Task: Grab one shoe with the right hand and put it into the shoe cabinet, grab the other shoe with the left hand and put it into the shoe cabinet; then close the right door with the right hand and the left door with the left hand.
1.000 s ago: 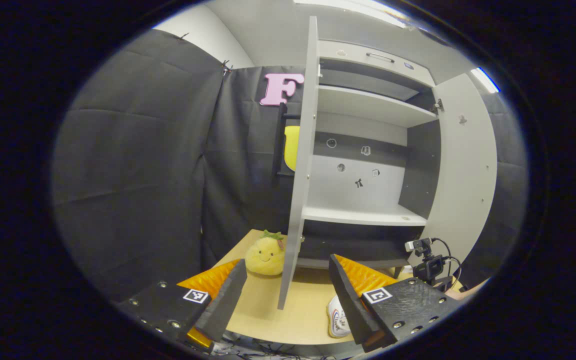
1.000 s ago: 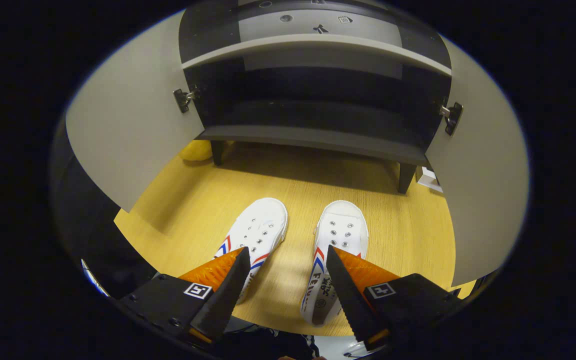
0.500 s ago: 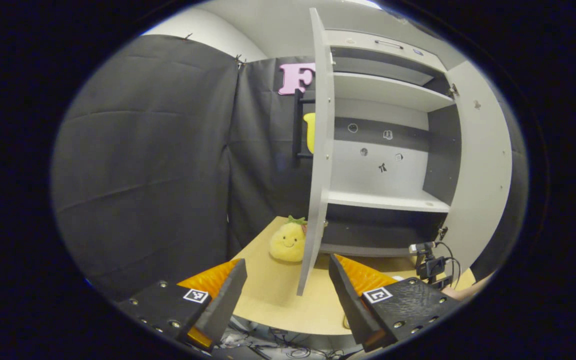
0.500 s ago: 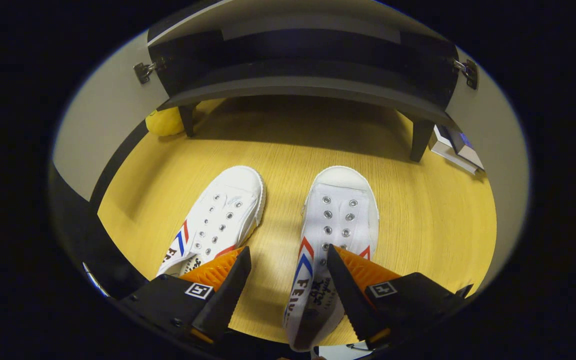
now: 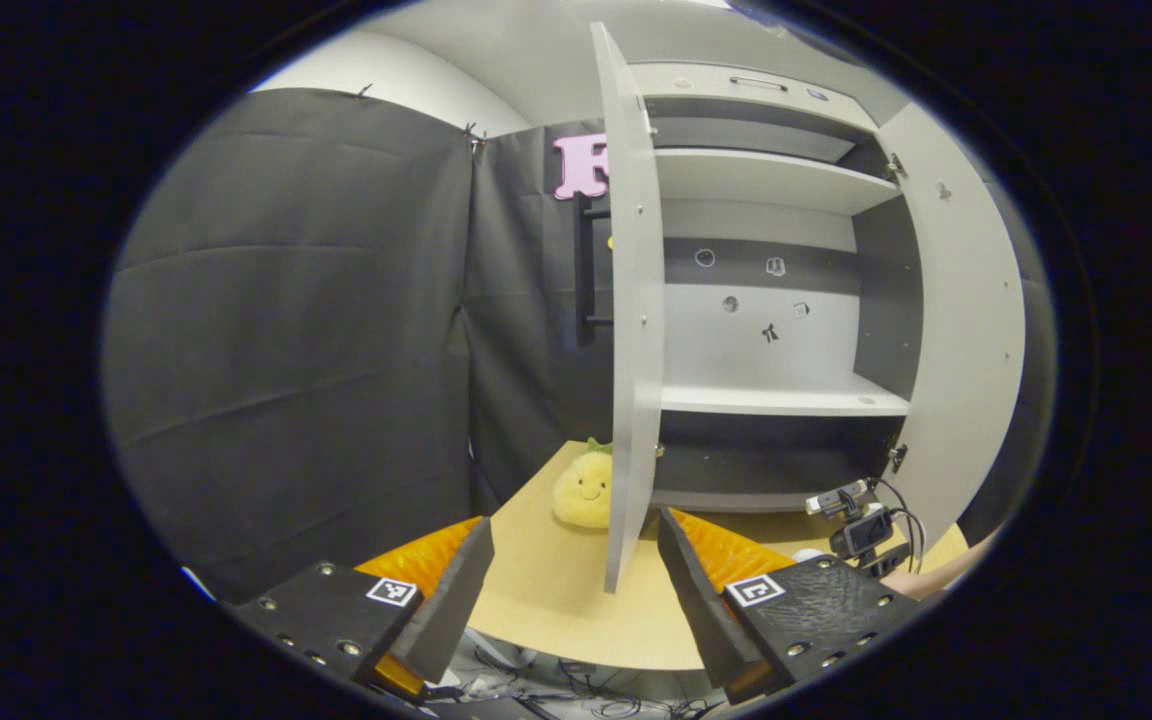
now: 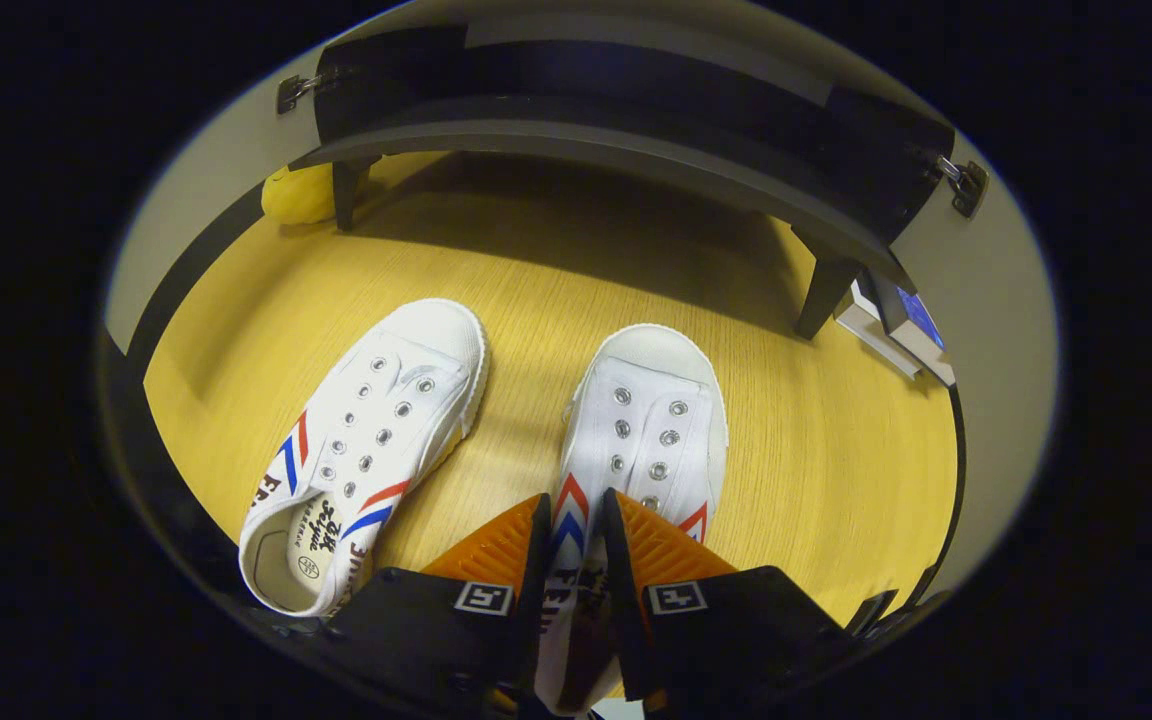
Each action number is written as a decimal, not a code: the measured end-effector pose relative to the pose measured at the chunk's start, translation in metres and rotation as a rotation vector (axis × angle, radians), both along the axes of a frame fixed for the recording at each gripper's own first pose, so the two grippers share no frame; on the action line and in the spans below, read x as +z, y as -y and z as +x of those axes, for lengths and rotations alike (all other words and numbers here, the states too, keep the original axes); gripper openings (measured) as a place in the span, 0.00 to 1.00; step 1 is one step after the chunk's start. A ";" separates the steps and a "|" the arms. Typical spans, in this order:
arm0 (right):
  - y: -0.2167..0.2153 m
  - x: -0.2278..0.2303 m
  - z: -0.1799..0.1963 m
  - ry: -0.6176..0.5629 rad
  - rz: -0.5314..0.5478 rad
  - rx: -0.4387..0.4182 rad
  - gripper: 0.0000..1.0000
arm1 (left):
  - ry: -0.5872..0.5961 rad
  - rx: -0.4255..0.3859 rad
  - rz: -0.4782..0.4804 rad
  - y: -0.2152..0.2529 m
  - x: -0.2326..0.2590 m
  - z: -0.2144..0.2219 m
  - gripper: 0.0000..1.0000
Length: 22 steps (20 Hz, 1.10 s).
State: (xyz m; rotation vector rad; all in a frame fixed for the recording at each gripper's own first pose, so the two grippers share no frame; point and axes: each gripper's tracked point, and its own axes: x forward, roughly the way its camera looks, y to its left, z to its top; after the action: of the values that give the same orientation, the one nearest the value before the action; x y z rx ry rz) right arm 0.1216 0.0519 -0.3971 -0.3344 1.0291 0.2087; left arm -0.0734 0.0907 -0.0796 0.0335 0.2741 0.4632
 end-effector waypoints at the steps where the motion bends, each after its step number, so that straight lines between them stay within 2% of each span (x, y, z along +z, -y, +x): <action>1: -0.001 0.005 -0.002 -0.009 0.015 -0.005 0.34 | 0.001 0.002 -0.004 0.000 0.000 -0.001 0.95; 2: -0.001 0.000 0.000 -0.015 0.018 -0.007 0.20 | 0.002 0.001 -0.004 0.000 -0.001 -0.002 0.93; 3: -0.002 -0.006 0.002 -0.025 0.049 -0.011 0.23 | 0.002 0.000 -0.002 0.001 0.000 -0.002 0.93; 5: -0.003 0.002 0.000 -0.050 0.113 -0.031 0.09 | 0.005 -0.005 0.009 0.001 -0.001 -0.001 0.95; 6: -0.002 0.002 -0.003 -0.063 0.132 -0.042 0.04 | 0.005 -0.012 0.008 0.003 -0.002 -0.001 0.93; 10: 0.001 0.006 -0.004 -0.048 0.154 -0.030 0.02 | 0.011 -0.057 0.003 0.019 -0.002 0.001 0.94; 13: 0.007 0.023 -0.001 -0.015 0.209 -0.085 0.02 | 0.013 -0.111 -0.008 0.033 -0.005 0.013 0.93; 15: 0.015 0.043 0.002 0.032 0.233 -0.111 0.02 | 0.015 -0.154 -0.008 0.041 -0.007 0.021 0.93; 19: 0.015 0.099 0.001 0.160 0.267 -0.103 0.00 | -0.009 -0.247 0.008 0.059 -0.019 0.035 0.93; 22: 0.008 0.147 0.001 0.250 0.335 -0.117 0.02 | -0.011 -0.300 -0.027 0.073 -0.027 0.040 0.94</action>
State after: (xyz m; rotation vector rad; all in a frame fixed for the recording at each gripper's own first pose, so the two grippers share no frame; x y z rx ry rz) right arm 0.1230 0.0444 -0.2502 0.0054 0.7476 0.2239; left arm -0.0332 0.0178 -0.1062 0.0496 0.2811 0.1612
